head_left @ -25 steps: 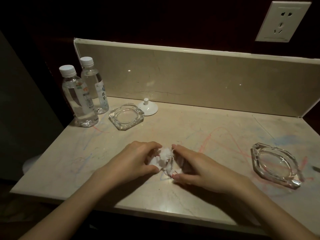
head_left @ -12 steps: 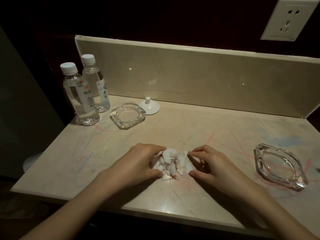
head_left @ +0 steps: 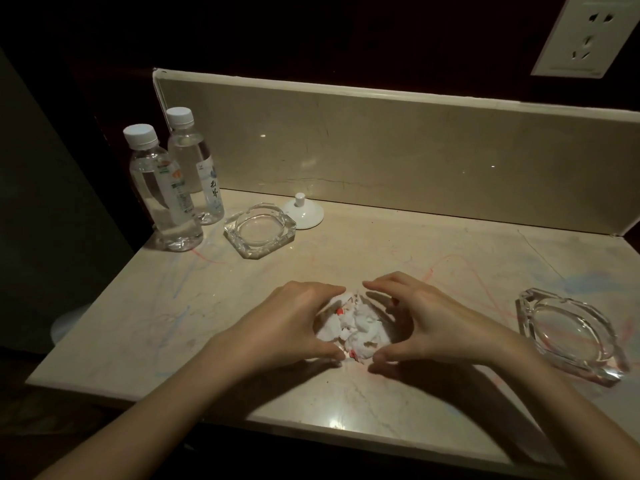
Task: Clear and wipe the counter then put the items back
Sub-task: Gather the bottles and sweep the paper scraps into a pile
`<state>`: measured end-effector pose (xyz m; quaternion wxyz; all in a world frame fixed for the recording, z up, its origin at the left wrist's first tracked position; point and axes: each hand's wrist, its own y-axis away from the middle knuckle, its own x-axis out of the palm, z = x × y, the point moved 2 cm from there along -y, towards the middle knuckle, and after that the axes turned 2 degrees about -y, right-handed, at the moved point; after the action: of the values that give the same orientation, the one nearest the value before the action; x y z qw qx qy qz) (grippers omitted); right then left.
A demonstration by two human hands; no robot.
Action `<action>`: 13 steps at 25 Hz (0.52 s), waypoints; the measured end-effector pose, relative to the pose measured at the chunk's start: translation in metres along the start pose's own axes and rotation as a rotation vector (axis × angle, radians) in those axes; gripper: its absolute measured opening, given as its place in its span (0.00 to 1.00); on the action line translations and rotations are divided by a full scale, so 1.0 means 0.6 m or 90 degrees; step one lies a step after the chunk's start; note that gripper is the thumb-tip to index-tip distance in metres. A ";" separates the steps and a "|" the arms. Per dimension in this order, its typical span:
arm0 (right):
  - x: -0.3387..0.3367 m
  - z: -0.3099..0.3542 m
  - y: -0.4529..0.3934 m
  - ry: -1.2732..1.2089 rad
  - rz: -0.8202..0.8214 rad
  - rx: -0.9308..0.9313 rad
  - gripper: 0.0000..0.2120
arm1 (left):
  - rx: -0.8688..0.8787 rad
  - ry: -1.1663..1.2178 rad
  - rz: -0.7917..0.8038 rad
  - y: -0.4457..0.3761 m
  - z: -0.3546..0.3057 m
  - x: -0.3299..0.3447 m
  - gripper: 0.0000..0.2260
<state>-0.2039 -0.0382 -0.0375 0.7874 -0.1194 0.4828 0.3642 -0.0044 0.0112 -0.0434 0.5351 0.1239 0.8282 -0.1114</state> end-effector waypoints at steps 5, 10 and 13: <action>0.025 0.009 -0.014 0.004 -0.053 -0.024 0.32 | 0.024 0.022 -0.033 -0.011 -0.022 0.029 0.23; 0.030 0.007 -0.025 -0.006 -0.126 0.005 0.18 | -0.008 0.057 -0.082 -0.022 -0.006 0.039 0.16; 0.032 0.013 -0.029 -0.015 -0.159 0.018 0.11 | -0.023 0.074 -0.108 -0.028 -0.002 0.039 0.11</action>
<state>-0.1815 -0.0375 -0.0525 0.8339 -0.1636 0.4598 0.2577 -0.0204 -0.0025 -0.0634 0.4768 0.0502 0.8673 -0.1337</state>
